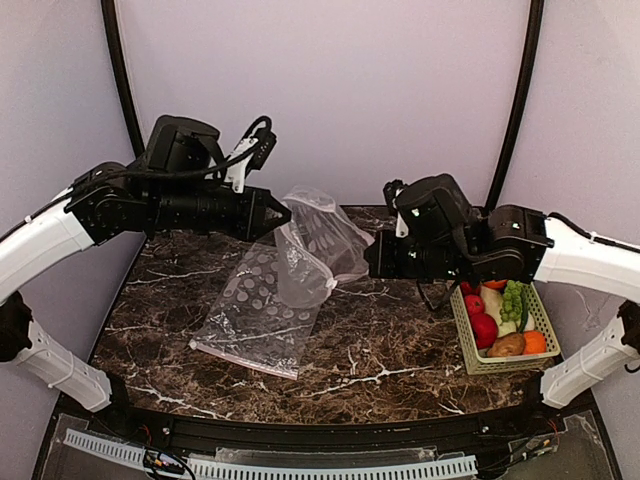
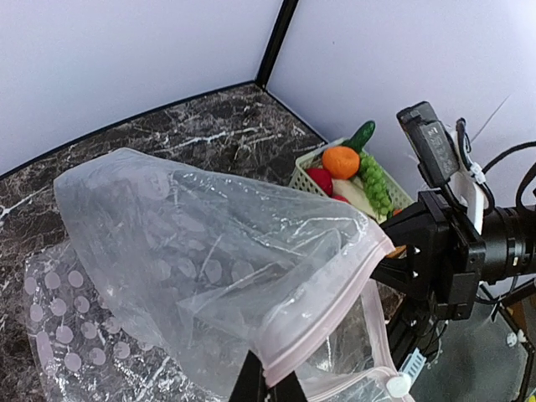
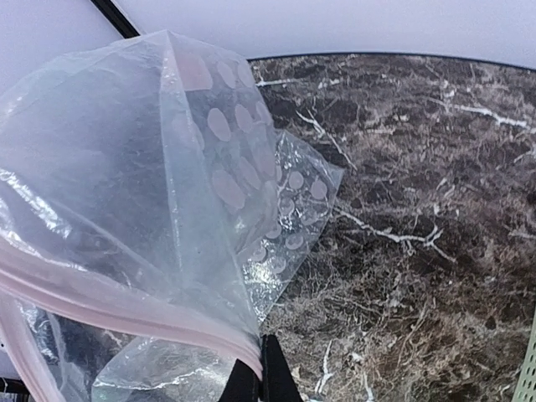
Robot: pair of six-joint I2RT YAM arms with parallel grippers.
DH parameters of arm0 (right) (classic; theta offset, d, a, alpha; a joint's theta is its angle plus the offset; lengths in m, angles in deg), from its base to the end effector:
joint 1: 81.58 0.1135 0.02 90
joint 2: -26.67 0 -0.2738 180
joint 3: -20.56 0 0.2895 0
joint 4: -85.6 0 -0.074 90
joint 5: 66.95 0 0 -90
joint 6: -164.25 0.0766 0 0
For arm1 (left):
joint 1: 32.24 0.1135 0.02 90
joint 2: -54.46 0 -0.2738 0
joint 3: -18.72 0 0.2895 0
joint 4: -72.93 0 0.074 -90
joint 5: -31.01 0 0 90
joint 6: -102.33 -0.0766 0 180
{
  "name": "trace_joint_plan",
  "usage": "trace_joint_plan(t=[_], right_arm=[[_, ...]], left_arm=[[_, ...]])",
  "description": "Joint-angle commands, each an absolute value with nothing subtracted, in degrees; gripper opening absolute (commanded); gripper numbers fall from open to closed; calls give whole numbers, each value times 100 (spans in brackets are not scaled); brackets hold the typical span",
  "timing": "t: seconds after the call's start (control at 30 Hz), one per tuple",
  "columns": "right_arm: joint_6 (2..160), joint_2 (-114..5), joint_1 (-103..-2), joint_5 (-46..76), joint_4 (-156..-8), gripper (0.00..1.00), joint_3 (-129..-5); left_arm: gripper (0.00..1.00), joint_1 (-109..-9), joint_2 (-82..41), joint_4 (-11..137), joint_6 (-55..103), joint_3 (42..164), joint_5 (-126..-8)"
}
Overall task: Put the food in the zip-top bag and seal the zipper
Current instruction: Pass from the right arm to the left
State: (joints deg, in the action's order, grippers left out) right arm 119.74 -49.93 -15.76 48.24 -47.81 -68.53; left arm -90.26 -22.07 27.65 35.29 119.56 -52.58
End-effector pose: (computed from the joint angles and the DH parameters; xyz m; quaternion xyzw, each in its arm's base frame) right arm 0.1763 0.3131 0.3621 -0.0515 0.8666 0.2690 0.4171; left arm 0.1980 -0.3010 0.4452 0.2176 0.7940 -0.3323 0.4602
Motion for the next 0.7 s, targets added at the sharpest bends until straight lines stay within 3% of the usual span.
trace_joint_plan(t=[0.0,0.23,0.4,0.53,0.57,0.67], right_arm=[[12508,-5214,-1646,4472,-4917,0,-6254],[12683,-5053,-1669,4690,-4895,0,-5893],[12686,-4861,-1729,4943,-4476,12,-5769],[12276,-4583,-1745,4865,-4317,27,-5718],[11986,-4501,-1744,4752,-4297,40,-5756],[11411,-4249,-1736,4268,-4079,62,-5877]], left_arm=[[1,-9007,-2525,1700,3095,12054,-5674],[1,-8920,-2984,1717,2701,12085,-5990],[1,-8569,-3387,1908,2655,12080,-6789],[1,-8412,-3560,2343,2404,11997,-7439],[1,-8364,-3574,2564,2356,11962,-7673],[1,-8219,-3622,3189,2338,11703,-8178]])
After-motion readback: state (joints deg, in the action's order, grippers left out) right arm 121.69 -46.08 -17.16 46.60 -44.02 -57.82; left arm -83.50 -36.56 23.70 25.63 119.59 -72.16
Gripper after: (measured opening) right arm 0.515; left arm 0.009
